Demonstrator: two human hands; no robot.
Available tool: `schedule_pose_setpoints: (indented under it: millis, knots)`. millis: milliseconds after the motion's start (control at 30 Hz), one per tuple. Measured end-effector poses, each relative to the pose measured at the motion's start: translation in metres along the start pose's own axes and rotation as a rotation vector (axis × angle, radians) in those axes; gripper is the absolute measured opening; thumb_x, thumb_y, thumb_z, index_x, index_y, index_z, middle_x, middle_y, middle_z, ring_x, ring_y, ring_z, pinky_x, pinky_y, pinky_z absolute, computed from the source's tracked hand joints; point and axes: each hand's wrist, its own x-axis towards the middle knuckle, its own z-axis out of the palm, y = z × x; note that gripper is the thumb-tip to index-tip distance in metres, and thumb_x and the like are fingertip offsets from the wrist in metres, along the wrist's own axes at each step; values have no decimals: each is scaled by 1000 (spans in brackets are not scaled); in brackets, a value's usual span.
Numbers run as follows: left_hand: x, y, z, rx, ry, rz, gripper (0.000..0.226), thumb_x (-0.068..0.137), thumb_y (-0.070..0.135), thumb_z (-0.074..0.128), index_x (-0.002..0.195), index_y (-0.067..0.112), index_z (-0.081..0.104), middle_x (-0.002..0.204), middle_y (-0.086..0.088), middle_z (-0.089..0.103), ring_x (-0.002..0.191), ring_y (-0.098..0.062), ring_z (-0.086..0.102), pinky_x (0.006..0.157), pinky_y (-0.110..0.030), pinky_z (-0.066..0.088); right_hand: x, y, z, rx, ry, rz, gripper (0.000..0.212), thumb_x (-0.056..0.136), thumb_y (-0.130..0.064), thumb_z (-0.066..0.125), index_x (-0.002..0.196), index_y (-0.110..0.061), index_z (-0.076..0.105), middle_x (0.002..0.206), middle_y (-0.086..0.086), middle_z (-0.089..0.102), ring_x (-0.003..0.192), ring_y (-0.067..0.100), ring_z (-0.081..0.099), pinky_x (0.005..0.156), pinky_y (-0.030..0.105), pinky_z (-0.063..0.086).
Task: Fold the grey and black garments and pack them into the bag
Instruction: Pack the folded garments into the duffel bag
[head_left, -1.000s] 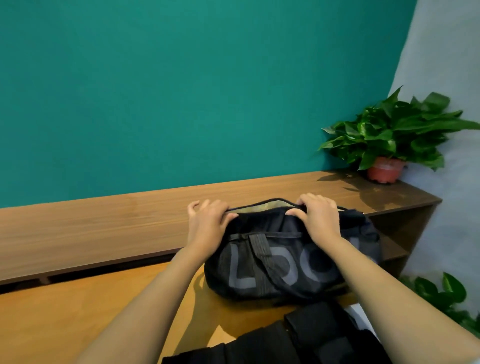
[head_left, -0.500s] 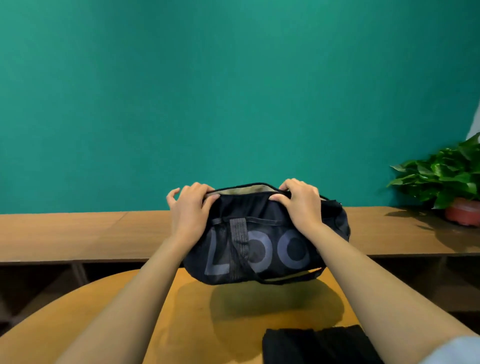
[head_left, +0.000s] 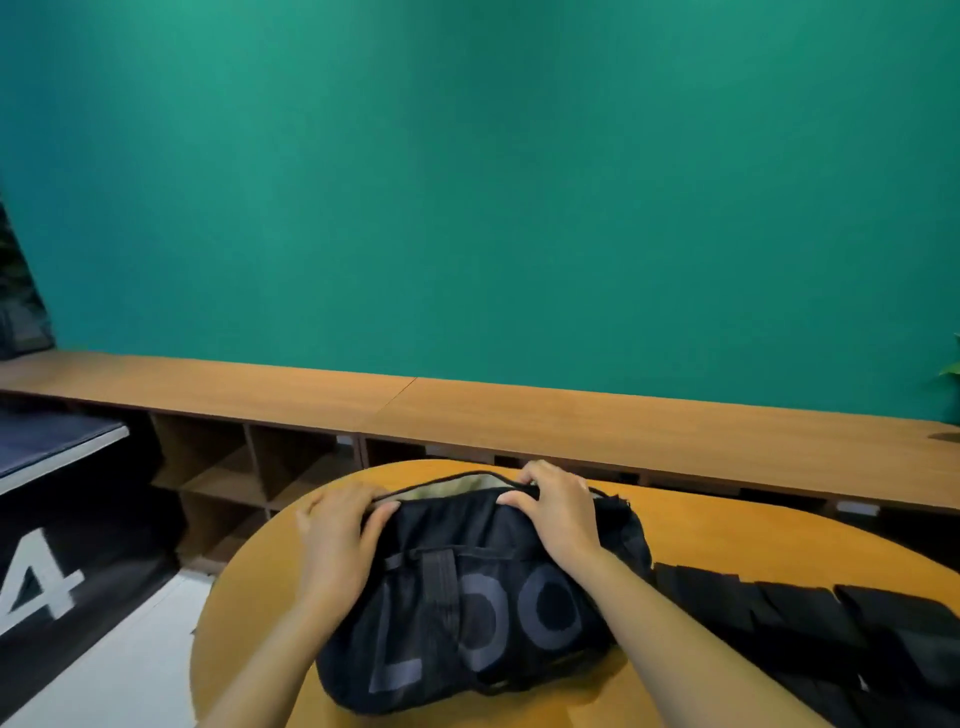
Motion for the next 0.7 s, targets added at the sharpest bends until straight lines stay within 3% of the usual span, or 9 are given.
schedule_pose_setpoints:
  millis: [100,233,367,467,567,633,700]
  knots:
    - [-57,-5,-6,-23,-139,-13,12,94,40,54,82,39,57,79,22,58,78,5,48,99,-37,29,-56,8,17,67,-82,65,25,85,-47,68,81,-30,50,85,-14,58,90,13,56,82,28,30]
    - [-106,-10,-8,-98,-215,-36,20,90,54,47,77,43,58,76,22,62,77,2,55,90,-34,32,-108,16,29,17,-67,27,23,84,-45,70,84,-29,53,86,-13,60,89,10,57,85,29,35]
    - [-123,-7,-12,-139,-227,-47,28,90,54,49,64,45,57,65,23,61,59,-4,55,71,-36,36,-140,17,30,-112,41,-118,38,88,-39,68,121,-27,56,126,-14,52,121,9,41,106,30,30]
    - [-116,-1,-15,-114,-293,-93,42,93,49,52,54,37,51,48,10,53,52,-7,51,68,-35,31,-152,17,30,-176,134,-369,32,89,-30,69,119,-22,61,126,-9,56,120,12,45,105,30,35]
    - [-94,2,-14,-38,-400,-119,27,92,48,57,68,37,62,59,11,60,64,-7,56,71,-35,39,-154,18,33,-247,75,-514,34,89,-28,70,121,-21,61,124,-7,59,117,13,49,101,29,39]
    - [-77,6,-6,-26,-489,-91,14,91,46,60,78,41,64,74,15,66,77,-6,59,77,-37,44,-150,17,36,-293,32,-480,43,87,-31,71,127,-21,59,129,-6,58,119,15,51,100,32,43]
    - [-59,14,7,-84,-594,-60,13,91,41,64,82,33,69,79,13,68,78,-6,61,76,-36,49,-144,16,38,-329,13,-437,50,85,-33,73,130,-20,57,132,-6,57,119,17,53,97,35,47]
